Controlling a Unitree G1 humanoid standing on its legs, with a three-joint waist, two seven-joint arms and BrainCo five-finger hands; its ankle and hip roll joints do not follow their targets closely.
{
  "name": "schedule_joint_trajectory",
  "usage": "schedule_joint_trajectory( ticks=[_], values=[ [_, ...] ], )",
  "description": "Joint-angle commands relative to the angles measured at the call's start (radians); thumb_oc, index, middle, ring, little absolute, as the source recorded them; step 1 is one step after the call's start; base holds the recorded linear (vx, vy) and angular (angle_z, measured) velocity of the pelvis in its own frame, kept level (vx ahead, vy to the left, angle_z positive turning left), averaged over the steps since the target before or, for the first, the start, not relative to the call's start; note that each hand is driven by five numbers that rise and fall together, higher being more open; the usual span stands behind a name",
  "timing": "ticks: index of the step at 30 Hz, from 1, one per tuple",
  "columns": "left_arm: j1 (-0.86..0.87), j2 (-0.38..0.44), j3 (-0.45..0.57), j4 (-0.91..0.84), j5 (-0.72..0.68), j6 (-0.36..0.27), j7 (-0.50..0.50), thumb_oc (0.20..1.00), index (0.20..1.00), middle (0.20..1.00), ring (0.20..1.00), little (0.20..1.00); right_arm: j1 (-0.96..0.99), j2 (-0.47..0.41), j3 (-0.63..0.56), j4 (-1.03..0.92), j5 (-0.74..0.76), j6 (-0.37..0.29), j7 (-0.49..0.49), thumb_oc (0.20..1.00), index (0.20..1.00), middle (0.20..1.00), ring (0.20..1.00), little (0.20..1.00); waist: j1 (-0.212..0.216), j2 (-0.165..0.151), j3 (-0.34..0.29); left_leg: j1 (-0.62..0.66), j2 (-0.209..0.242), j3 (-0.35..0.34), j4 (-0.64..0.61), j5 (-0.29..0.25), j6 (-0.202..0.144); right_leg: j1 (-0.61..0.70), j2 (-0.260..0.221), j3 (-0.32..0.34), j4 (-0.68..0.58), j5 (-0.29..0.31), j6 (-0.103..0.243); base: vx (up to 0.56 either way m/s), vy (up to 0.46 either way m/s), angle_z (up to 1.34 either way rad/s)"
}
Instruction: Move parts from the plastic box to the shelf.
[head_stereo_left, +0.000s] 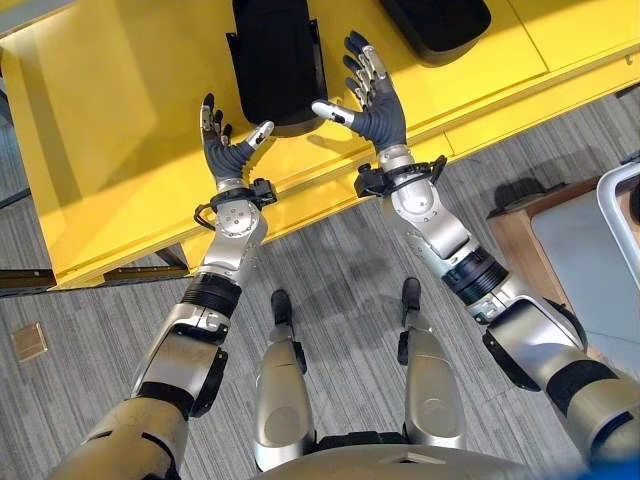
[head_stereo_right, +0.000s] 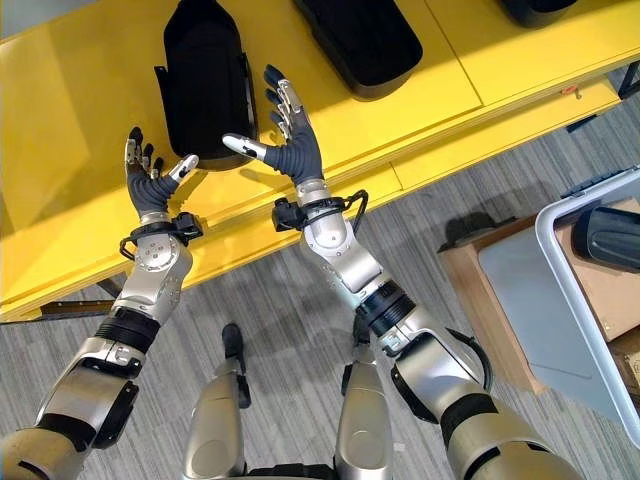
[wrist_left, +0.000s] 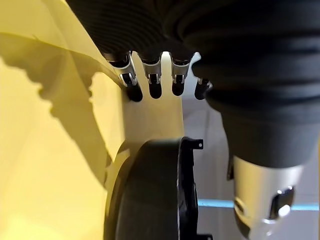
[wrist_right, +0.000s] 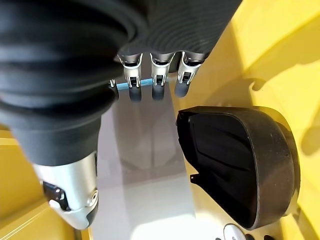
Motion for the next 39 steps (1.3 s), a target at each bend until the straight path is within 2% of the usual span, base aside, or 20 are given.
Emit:
schedule_joint_trajectory(
  ticks=[1,18,26,27,31,39],
  values=[
    [-0.092,0.067,-0.013,0.007,-0.007,-0.026,0.020,1.000,1.000,1.000,1.000,1.000,-0.099,0.042,-0.010,-0.025,0.022,-0.063,-0.011,1.000,1.000,1.000,1.000,1.000,0.014,-0.030,0.000,-0.041,-0.014,0.021,0.036,0.015,0.050,0.002,0.003,-0.004,0.124,-0.072,-0.040,0.00,0.000,0.00],
    [-0.199,0.088,-0.062,0.109,-0.043,-0.006,0.018,1.000,1.000,1.000,1.000,1.000,-0.201,0.060,0.004,0.057,0.045,-0.063,-0.042,1.000,1.000,1.000,1.000,1.000,0.014,-0.030,0.004,-0.097,-0.021,0.011,0.057,0.013,0.052,-0.049,0.004,0.000,0.137,-0.067,-0.041,0.00,0.002,0.01],
    [-0.291,0.086,-0.116,0.185,-0.003,0.036,0.020,1.000,1.000,1.000,1.000,1.000,-0.217,0.063,0.020,0.083,0.044,-0.060,-0.050,1.000,1.000,1.000,1.000,1.000,0.006,-0.032,0.008,-0.133,-0.023,0.012,0.077,0.008,0.055,-0.073,0.004,0.007,0.139,-0.060,-0.042,0.01,0.003,0.00],
    [-0.304,0.083,-0.130,0.187,0.011,0.043,0.026,1.000,1.000,1.000,1.000,1.000,-0.220,0.063,0.019,0.094,0.046,-0.060,-0.053,1.000,1.000,1.000,1.000,1.000,0.003,-0.032,0.006,-0.128,-0.025,0.005,0.080,-0.016,0.046,-0.069,0.003,0.011,0.144,-0.080,-0.037,0.07,0.031,0.02],
    [-0.358,0.080,-0.165,0.219,0.054,0.068,0.031,1.000,1.000,1.000,1.000,1.000,-0.240,0.069,0.030,0.125,0.052,-0.060,-0.055,1.000,1.000,1.000,1.000,1.000,-0.001,-0.033,0.006,-0.143,-0.025,0.006,0.087,-0.018,0.047,-0.087,0.004,0.016,0.148,-0.077,-0.036,0.02,0.007,0.00],
    [-0.410,0.043,-0.229,0.222,0.079,0.076,0.018,1.000,1.000,1.000,1.000,1.000,-0.282,0.078,0.048,0.168,0.053,-0.053,-0.056,1.000,1.000,1.000,1.000,1.000,-0.003,-0.032,0.012,-0.171,-0.027,-0.003,0.100,-0.020,0.051,-0.109,0.006,0.020,0.156,-0.074,-0.038,0.00,0.000,0.00]
  ],
)
